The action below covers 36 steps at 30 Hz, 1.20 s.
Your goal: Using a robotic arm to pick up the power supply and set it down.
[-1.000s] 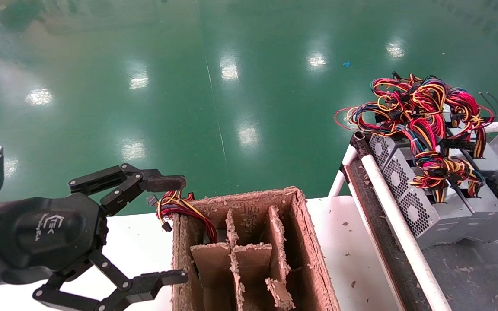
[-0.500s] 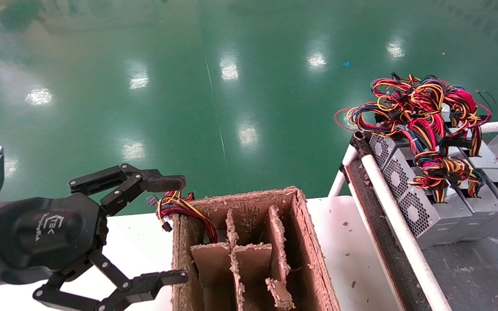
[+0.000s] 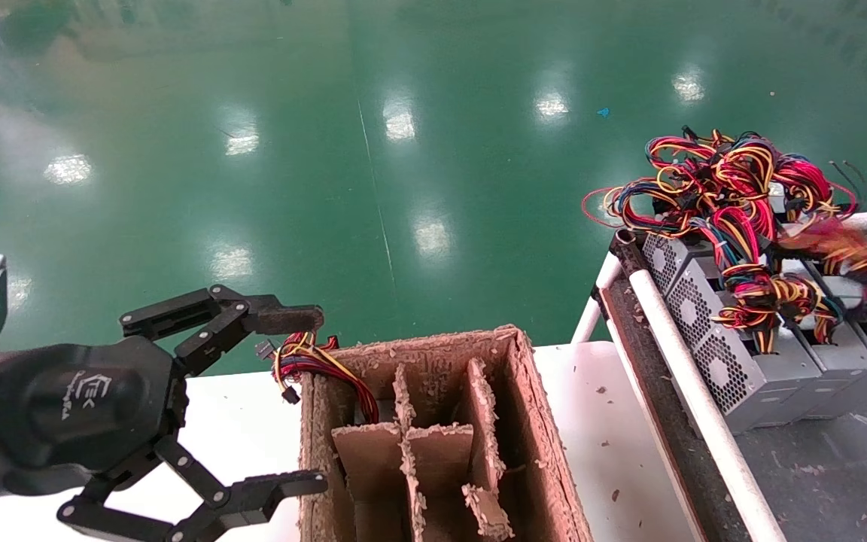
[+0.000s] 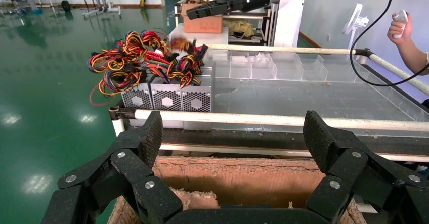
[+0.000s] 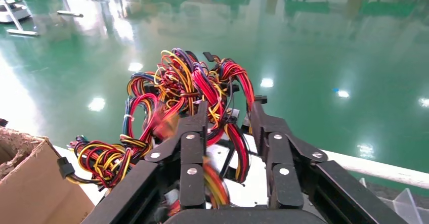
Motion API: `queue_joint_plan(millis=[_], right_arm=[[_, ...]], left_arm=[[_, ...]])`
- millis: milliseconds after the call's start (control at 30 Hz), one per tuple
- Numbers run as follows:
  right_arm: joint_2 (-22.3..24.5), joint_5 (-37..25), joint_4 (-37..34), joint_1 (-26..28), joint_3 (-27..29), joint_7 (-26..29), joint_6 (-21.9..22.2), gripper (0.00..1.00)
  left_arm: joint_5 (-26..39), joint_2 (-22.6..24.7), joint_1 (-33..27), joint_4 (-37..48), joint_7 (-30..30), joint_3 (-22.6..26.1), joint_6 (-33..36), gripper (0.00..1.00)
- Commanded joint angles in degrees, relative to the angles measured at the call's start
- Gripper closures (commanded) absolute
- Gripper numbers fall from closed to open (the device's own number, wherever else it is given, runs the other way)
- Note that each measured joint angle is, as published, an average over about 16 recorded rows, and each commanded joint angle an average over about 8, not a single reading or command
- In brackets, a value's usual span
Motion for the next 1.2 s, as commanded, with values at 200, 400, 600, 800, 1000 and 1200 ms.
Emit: queue_joint_plan(millis=[200,400,600,800,1000,1200], right_arm=[[0.08,1.34,0.28,0.18,0.80,-1.62,-1.03,0.00],[-0.65,2.59,4.95,-1.51,0.57,-0.79,-0.92,0.00],[-1.64,4.38,11.93,-4.22,0.05,1.62,-0.47,0.00],[-2.63,6.17,18.91,-6.92,-0.46,4.03,-0.02,0.00],[-3.62,7.96,25.89,-9.62,-0.98,6.44,0.43,0.00],[-4.60,9.74,32.87,-12.33,-1.50,8.85,0.88,0.00]], left_arm=[[-0.01,-0.01,0.00,0.01,0.01,0.01,-0.02,0.00],[-0.02,-0.01,0.00,0.04,0.02,0.02,-0.02,0.00],[-0.03,-0.01,-0.01,0.05,0.03,0.03,-0.02,0.00],[-0.04,-0.01,-0.02,0.06,0.04,0.05,-0.02,0.00],[-0.04,-0.02,-0.02,0.06,0.05,0.06,-0.02,0.00],[-0.05,-0.02,-0.03,0.06,0.06,0.08,-0.03,0.00]])
